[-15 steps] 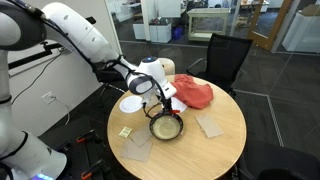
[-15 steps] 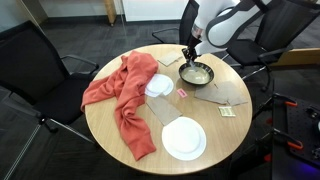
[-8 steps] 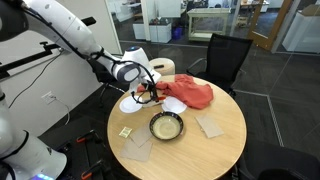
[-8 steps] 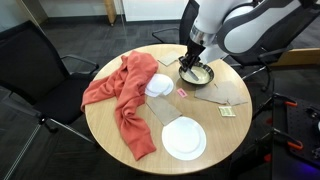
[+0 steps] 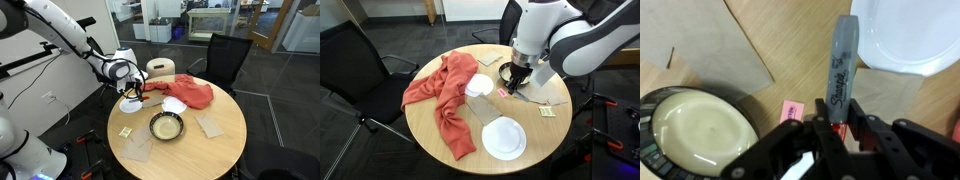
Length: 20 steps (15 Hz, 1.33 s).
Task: Remove the marker from the bowl and put it on the table
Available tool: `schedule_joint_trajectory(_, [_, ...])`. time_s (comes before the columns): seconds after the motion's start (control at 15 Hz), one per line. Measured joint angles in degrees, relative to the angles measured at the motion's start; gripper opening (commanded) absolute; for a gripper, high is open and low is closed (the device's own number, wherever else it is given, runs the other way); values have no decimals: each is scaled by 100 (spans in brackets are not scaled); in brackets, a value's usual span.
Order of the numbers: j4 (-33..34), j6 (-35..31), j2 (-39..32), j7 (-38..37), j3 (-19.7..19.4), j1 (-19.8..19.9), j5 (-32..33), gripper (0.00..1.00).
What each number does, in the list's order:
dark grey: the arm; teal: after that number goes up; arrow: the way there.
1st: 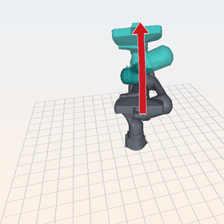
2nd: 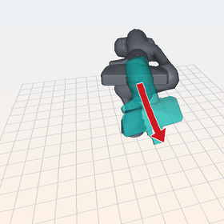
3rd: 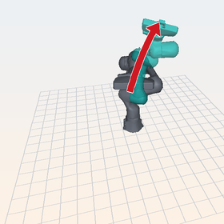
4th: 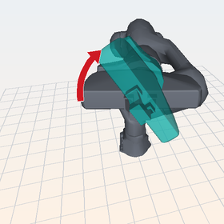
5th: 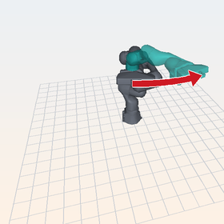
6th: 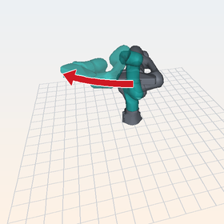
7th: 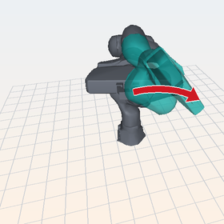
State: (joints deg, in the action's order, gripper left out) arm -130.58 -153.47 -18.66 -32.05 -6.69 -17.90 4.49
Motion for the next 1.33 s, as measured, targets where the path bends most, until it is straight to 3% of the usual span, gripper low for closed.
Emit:
schedule_joint_trajectory(0.4, [-288, 622, -24, 0, 211, 10, 74, 6])
schedule_joint_trajectory(0.67, [-384, 639, -242, 0, 238, 13, 143, 6])
schedule_joint_trajectory(1.2, [-295, -282, -1136, -2, 76, -61, 159, 6])
schedule_joint_trajectory(1.27, [-271, -451, -1242, -6, 4, -118, 159, 51])
schedule_joint_trajectory(1.33, [-256, -571, -1311, -21, -69, -189, 159, 51])
